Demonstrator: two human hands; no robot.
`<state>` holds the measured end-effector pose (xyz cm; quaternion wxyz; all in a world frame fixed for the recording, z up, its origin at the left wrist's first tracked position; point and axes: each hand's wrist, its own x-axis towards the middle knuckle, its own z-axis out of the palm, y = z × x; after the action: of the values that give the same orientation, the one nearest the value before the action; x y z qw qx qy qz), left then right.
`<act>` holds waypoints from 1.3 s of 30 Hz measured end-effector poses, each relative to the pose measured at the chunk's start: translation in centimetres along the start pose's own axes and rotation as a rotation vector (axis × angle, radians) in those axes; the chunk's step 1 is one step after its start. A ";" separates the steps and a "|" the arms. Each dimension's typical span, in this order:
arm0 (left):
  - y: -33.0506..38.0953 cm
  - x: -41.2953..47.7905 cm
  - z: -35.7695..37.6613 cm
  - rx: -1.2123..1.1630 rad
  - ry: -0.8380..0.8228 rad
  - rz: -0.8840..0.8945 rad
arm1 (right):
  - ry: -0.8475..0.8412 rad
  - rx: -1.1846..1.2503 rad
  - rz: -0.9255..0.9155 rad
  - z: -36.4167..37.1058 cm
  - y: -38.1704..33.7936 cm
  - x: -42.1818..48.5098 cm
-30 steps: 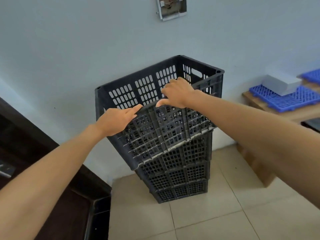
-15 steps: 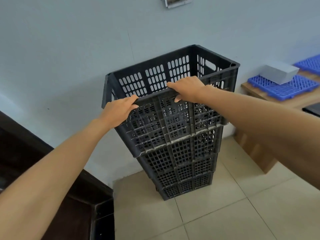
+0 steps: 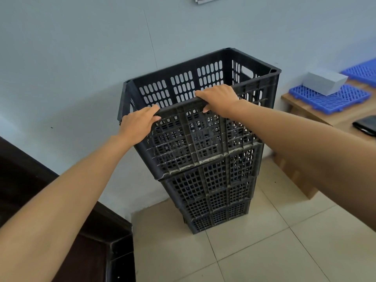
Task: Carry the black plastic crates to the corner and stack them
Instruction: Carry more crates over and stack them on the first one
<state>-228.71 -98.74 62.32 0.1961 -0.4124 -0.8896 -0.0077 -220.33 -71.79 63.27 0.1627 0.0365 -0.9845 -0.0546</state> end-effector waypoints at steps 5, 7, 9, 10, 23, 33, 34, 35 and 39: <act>1.0 -0.5 0.0 0.038 0.007 -0.005 | 0.005 0.009 -0.052 0.1 0.6 -0.8; 1.1 -0.6 0.1 0.034 0.013 -0.009 | 0.002 0.017 -0.057 0.3 0.7 -0.7; 1.2 -0.6 0.1 0.032 0.023 -0.016 | -0.013 0.028 -0.055 0.4 1.0 -0.7; 1.5 -0.6 0.2 0.035 0.026 -0.023 | -0.028 0.034 -0.049 0.3 1.1 -0.6; 2.2 0.3 0.1 -0.026 -0.072 0.024 | -0.036 -0.006 -0.001 0.5 1.9 -0.6; 2.5 1.3 -1.4 -0.148 -0.347 -0.027 | -0.254 0.172 -0.187 -0.7 3.9 -0.2; 2.5 1.5 -1.7 -0.189 -0.395 -0.044 | -0.302 0.243 -0.197 -1.0 4.4 -0.2; 2.6 1.7 -1.9 -0.224 -0.425 -0.070 | -0.328 0.338 -0.192 -1.2 5.1 -0.2; 5.2 4.4 -1.5 -0.368 -0.329 -0.159 | -0.111 0.429 -0.135 -1.3 8.7 -1.1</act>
<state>-226.97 -92.34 64.53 -0.0307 -0.3655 -0.9229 -0.1176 -219.34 -63.17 65.20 0.0926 0.1331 -0.9763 0.1432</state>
